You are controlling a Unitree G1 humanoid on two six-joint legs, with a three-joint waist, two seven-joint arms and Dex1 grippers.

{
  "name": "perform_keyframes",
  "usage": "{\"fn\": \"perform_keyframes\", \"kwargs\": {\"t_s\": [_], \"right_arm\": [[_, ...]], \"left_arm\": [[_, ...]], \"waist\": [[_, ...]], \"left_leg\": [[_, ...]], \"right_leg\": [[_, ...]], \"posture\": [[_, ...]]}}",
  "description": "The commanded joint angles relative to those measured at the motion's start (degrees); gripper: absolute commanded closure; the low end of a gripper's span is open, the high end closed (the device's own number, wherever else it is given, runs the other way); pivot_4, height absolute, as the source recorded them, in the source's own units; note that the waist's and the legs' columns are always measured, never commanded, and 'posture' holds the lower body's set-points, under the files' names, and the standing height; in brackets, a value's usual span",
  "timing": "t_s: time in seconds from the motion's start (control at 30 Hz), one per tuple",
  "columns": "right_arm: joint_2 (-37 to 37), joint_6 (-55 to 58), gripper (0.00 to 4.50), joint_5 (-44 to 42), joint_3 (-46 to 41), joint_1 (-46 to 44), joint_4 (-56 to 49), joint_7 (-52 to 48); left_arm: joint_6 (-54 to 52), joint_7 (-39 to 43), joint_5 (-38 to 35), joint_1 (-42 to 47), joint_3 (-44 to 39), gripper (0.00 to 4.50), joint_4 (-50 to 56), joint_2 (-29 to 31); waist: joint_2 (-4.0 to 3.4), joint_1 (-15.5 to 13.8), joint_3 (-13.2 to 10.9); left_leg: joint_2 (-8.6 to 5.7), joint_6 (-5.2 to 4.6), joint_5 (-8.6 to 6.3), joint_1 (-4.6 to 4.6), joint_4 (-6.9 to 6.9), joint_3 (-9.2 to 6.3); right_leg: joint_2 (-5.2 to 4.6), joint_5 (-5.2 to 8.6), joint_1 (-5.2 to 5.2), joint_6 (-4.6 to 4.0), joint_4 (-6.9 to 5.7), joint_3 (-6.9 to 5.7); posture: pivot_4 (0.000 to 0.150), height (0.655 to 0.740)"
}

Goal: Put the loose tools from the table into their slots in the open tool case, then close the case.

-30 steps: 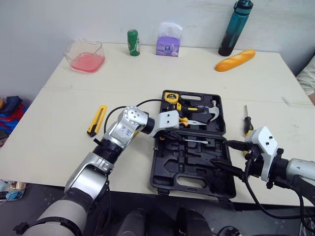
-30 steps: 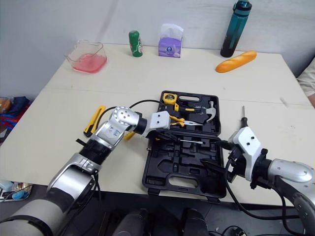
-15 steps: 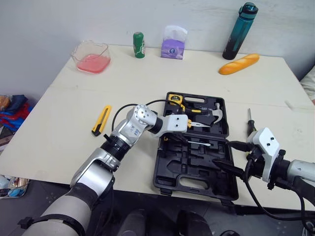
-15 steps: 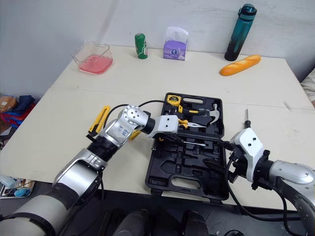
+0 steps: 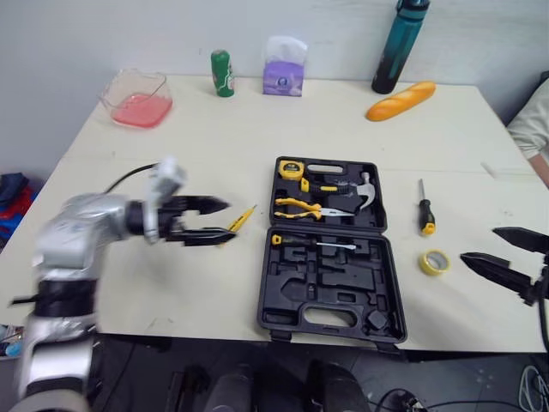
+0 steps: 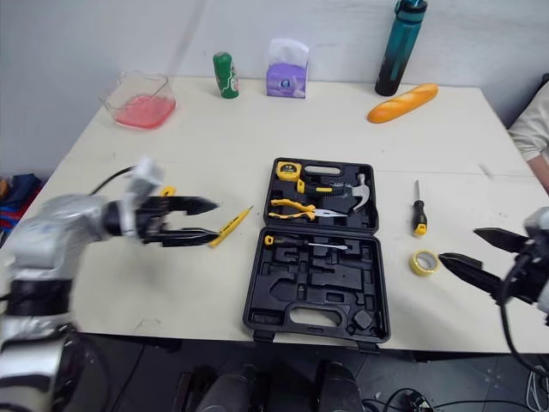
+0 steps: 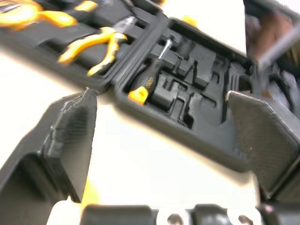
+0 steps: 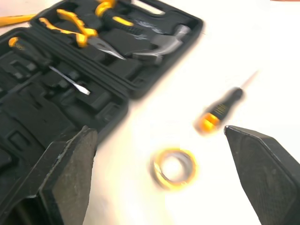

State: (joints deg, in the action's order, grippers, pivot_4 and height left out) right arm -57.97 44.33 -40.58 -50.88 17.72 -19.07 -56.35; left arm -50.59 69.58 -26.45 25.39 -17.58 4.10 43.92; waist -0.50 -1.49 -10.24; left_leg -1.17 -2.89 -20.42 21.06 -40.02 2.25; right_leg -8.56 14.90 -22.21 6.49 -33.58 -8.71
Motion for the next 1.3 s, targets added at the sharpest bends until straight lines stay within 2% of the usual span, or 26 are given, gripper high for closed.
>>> {"fn": "perform_keyframes", "kwargs": {"t_s": [0.03,0.23,0.4,0.53,0.77,0.9,1.1,1.2,1.3], "right_arm": [[-1.9,-3.5,0.00,3.8,-4.7,2.0,7.2,-4.3],[-3.4,-7.5,0.00,8.6,-6.9,2.5,17.3,-6.6],[-3.1,-9.7,0.00,10.3,-6.6,2.3,20.9,-7.2],[-2.7,-8.6,0.00,9.5,-4.9,-0.4,19.2,-5.4],[-0.1,2.7,0.00,4.3,4.1,-10.9,5.2,6.4],[3.1,11.5,0.00,3.7,12.7,-23.6,2.3,19.8],[12.3,13.1,0.00,9.1,24.9,-39.6,8.1,32.8],[15.2,11.4,0.00,12.5,29.7,-43.2,13.0,35.6],[18.1,7.5,0.00,16.3,33.6,-46.3,19.7,37.4]], "left_arm": [[-0.8,-6.9,-1.1,-10.3,-15.5,0.10,3.4,1.7],[8.6,-10.5,1.9,-29.5,-31.6,0.10,-1.8,3.8],[13.7,-11.1,1.1,-31.9,-33.7,0.10,-9.5,6.3],[12.1,-12.3,-1.7,-30.4,-32.0,0.10,-7.0,6.8],[3.7,-12.3,-12.3,-23.4,-21.1,0.10,10.3,7.3],[-1.9,-16.4,-19.2,-12.7,-11.2,0.10,18.8,5.9],[-2.0,-16.9,-22.8,1.6,3.0,0.10,22.1,2.1],[-2.7,-17.0,-24.4,7.7,6.7,0.10,19.2,-0.7],[0.3,-13.9,-21.4,11.4,12.3,0.10,16.8,-2.4]], "waist": [[-0.05,0.0,0.0],[-0.14,0.0,-0.2],[-0.34,-0.9,-0.4],[-0.53,-0.8,-0.5],[-0.56,0.0,-0.5],[-0.58,0.1,-0.6],[-0.61,0.2,-0.6],[-0.60,0.0,-0.6],[-0.59,0.1,-0.6]], "left_leg": [[0.02,0.03,-0.02,0.00,0.04,-0.01],[0.09,0.23,-0.15,0.08,0.05,0.05],[0.22,0.65,-0.39,0.04,0.05,0.01],[0.23,0.68,-0.42,0.05,0.07,0.02],[0.27,0.75,-0.42,0.07,0.06,0.05],[0.28,0.74,-0.36,0.05,0.06,0.07],[0.32,0.60,-0.04,0.05,0.11,0.34],[0.32,0.53,0.01,0.06,0.09,0.46],[0.28,0.45,0.07,0.07,0.02,0.50]], "right_leg": [[0.00,0.01,-0.01,-0.01,0.03,0.03],[-0.23,0.05,-0.23,-0.09,0.08,0.25],[-0.25,0.16,-0.33,-0.30,0.07,0.17],[-0.32,0.17,-0.40,-0.32,0.02,0.24],[-0.29,0.19,-0.41,-0.36,-0.11,0.23],[-0.13,0.19,-0.42,-0.35,-0.32,0.27],[0.40,0.19,-0.46,-0.36,-0.35,0.31],[0.46,0.19,-0.50,-0.36,-0.36,0.37],[0.47,0.14,-0.46,-0.28,-0.37,0.38]], "posture": [[0.150,0.7314],[0.150,0.7314],[0.150,0.7314],[0.150,0.7314],[0.150,0.7314],[0.150,0.7314],[0.150,0.7314],[0.150,0.7314],[0.150,0.7314]]}}
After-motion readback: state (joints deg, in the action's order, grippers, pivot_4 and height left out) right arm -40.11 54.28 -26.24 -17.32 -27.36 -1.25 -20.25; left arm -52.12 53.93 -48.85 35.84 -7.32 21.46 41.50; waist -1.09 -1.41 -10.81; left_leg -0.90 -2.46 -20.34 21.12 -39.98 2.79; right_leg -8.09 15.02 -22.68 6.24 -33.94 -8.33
